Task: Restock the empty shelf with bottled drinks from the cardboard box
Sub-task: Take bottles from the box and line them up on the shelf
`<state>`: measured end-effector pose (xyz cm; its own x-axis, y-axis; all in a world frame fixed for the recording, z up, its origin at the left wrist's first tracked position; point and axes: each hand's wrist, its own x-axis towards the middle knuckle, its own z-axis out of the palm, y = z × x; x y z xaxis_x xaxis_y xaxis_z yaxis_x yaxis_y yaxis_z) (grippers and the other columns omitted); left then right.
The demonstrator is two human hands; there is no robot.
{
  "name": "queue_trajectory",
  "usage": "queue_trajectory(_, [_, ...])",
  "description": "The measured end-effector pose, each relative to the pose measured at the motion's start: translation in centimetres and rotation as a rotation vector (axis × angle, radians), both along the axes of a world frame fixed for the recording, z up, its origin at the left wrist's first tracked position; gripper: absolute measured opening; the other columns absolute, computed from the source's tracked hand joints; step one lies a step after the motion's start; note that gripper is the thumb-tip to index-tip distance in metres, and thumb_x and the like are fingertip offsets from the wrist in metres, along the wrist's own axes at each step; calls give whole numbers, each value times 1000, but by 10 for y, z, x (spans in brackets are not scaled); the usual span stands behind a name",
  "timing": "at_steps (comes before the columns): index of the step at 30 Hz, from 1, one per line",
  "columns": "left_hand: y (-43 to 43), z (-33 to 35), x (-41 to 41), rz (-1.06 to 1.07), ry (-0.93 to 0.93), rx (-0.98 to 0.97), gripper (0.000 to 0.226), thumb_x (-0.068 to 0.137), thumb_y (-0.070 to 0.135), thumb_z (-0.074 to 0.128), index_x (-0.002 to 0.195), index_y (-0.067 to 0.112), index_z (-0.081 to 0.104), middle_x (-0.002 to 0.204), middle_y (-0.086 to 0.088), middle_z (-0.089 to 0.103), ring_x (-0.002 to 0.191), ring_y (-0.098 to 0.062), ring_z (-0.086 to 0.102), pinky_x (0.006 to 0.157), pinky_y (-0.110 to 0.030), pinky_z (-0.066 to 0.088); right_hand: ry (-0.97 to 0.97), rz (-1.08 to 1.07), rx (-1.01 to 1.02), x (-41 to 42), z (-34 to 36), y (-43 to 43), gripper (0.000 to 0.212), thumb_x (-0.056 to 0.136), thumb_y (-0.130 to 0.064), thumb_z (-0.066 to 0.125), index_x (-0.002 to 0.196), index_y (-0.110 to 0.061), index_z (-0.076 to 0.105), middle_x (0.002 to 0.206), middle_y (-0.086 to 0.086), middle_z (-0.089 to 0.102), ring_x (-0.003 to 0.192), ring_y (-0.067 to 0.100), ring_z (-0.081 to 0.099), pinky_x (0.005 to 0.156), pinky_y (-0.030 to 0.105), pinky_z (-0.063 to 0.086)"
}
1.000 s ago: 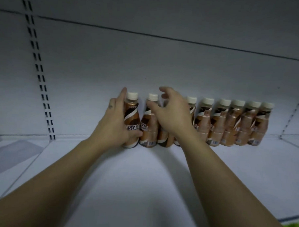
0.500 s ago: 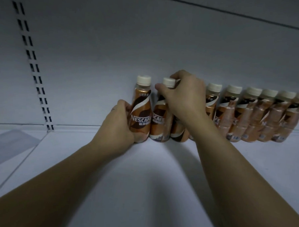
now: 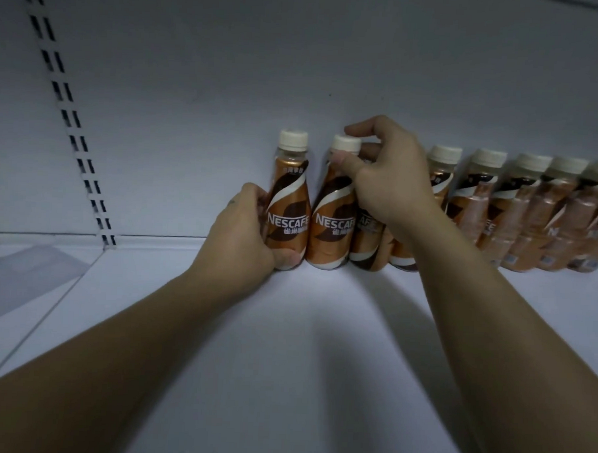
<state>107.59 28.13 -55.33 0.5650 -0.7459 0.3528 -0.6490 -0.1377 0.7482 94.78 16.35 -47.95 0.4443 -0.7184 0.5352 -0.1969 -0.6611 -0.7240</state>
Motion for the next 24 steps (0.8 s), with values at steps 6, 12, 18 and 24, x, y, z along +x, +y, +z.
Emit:
queue_trajectory(6, [2,5,-2,-10,-37,59,74,58,33,91,110,30,38,101,14,53,85,-1,56,71,-22,45,95,-61,-230,-4,-4,7,51,91,-31,64,139,-21,49,132,-3,59,106,5,57,92,18,48])
queue_trajectory(12, [7,8,-4,45,-79,129,88,58,45,88,128,23,39,114,9,53,99,-11,58,82,-30,51,-136,-166,-356,-30,6,7,54,90,-42,60,138,-20,50,134,-4,57,89,11,56,89,44,55])
queue_trajectory(18, [9,35,-20,265,-308,-90,92,67,45,83,140,17,34,139,-5,38,126,-22,42,103,-40,43,-27,-323,-209,-46,2,-11,48,89,-43,63,131,-21,55,120,-4,61,98,11,59,82,29,49])
queue_trajectory(24, [-9,95,-43,199,-872,-12,72,77,55,68,138,27,42,136,-2,52,130,-26,40,108,-42,24,119,-316,-251,-40,-5,-13,58,83,-59,61,127,-21,56,121,2,59,105,17,59,85,33,49])
